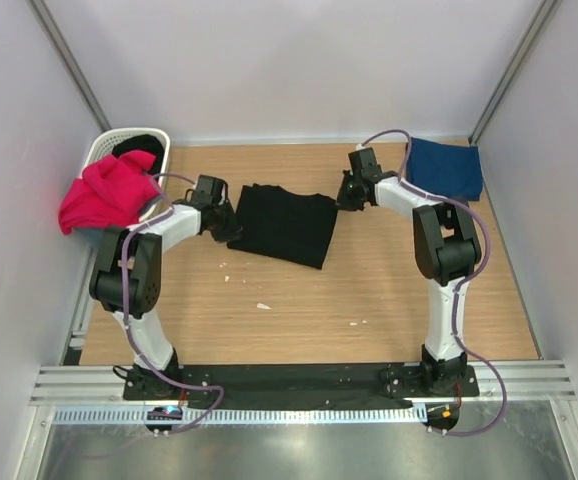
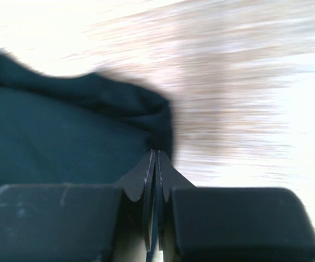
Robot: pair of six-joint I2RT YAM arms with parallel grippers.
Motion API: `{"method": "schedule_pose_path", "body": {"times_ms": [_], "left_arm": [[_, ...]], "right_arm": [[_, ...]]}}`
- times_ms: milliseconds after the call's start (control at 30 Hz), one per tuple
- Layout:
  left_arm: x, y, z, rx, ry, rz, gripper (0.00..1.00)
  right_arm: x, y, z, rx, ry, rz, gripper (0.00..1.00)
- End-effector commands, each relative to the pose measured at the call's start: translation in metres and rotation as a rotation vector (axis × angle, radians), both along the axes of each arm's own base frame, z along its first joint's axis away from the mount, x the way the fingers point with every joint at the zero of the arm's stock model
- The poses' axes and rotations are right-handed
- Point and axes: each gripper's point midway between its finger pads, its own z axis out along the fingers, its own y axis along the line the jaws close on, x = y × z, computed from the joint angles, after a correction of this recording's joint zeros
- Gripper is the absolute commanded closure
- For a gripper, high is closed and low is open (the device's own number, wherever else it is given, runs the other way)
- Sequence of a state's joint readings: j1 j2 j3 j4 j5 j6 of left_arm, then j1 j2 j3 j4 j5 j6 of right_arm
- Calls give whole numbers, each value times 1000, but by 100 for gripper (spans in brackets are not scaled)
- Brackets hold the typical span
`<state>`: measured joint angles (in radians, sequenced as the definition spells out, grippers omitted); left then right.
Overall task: Fold and stack the t-shirts
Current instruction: Fold the tshirt
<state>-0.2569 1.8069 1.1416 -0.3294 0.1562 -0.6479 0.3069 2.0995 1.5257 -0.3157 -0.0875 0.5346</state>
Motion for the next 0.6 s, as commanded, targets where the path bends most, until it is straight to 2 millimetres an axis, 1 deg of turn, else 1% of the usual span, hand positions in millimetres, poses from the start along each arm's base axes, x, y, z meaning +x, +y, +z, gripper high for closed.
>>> {"method": "schedule_pose_path", "body": {"times_ms": [0, 67, 133, 167, 233, 267, 367, 400, 433, 467, 500, 533, 567], "left_arm": [[5, 12, -11, 65, -6, 46, 100], [1, 20, -19, 110, 16, 57, 100], [1, 23, -27, 134, 34, 52, 100], [-1, 23, -30, 140, 47, 47, 100], [-1, 22, -34, 139, 59, 33, 100], [-1, 20, -33, 134, 61, 20, 100], [1, 18, -19, 149, 32, -7, 99], [3, 18, -7, 149, 8, -10, 98], [4, 19, 1, 154, -8, -21, 94], [4, 19, 9, 154, -20, -25, 89], [6, 19, 18, 155, -38, -27, 82], [6, 20, 36, 153, -67, -29, 54], [8, 19, 49, 150, -96, -35, 42]], "right_arm": [[8, -23, -11, -60, -15, -69, 92], [6, -27, -19, -71, -2, -72, 92], [6, -29, -22, -74, 3, -72, 93], [6, -28, -23, -71, 6, -71, 93], [6, -21, -18, -38, 6, -51, 93], [7, -18, -14, -25, 4, -43, 93], [5, -12, 11, 8, -20, -24, 93], [3, -12, 25, 23, -33, -18, 91], [2, -10, 35, 30, -44, -11, 87], [-1, -8, 42, 42, -45, -4, 72], [-8, -7, 54, 48, -42, 3, 61], [-13, -8, 57, 57, -30, -11, 47], [-19, -7, 58, 64, -20, -14, 32]]}}
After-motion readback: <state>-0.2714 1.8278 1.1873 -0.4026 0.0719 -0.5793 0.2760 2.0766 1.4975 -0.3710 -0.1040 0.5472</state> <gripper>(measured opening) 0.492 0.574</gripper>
